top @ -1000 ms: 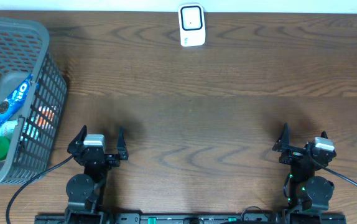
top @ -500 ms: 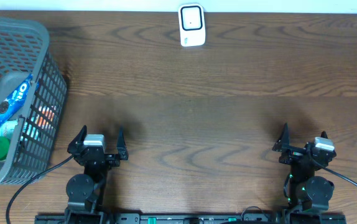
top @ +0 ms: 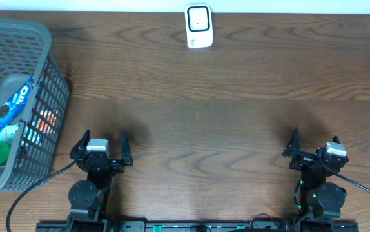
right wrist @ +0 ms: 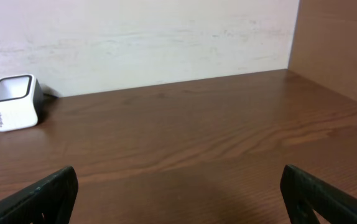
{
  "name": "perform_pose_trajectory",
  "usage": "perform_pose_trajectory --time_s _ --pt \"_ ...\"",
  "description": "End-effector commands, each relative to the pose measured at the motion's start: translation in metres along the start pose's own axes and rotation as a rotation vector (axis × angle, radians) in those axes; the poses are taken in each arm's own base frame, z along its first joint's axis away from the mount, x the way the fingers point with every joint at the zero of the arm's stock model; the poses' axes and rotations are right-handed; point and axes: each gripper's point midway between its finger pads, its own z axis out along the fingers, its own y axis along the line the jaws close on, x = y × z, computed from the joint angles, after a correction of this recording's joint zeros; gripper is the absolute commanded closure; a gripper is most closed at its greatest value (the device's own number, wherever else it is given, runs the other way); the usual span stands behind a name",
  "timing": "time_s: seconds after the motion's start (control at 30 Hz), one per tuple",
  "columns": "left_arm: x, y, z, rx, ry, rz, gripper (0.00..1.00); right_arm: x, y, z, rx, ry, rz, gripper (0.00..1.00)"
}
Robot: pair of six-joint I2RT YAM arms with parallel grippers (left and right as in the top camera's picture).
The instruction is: Scan the item barcode
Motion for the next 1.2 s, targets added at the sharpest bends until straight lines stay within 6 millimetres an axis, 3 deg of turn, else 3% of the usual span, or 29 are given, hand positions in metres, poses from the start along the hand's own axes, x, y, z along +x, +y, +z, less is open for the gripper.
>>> perform_pose_trajectory --time_s 0.0,0.57,0.67,0.73,0.97,1.17 --pt "0.016 0.006 0.001 -0.036 0.05 -0.001 0.02 0.0 -0.001 0.0 0.001 0.0 0.012 0.01" --pt "0.015 0.007 0.001 -0.041 0.045 0.0 0.02 0.0 -0.001 0.0 0.001 0.0 0.012 0.01" --pt "0.012 0.015 0.0 -0.089 0.032 0.015 0.02 0.0 -0.001 0.0 0.001 0.0 0.012 0.01" --pt "0.007 0.01 0.001 -0.056 0.012 -0.004 0.02 0.0 -0.001 0.0 0.001 0.0 0.012 0.01" --pt "-0.041 -0.036 -0.011 0.216 -0.093 -0.086 0.02 0.0 -0.001 0.0 0.001 0.0 0.012 0.01" --pt "-0.1 -0.037 -0.023 0.225 -0.071 -0.215 0.02 0.0 -0.001 0.0 0.001 0.0 0.012 0.01"
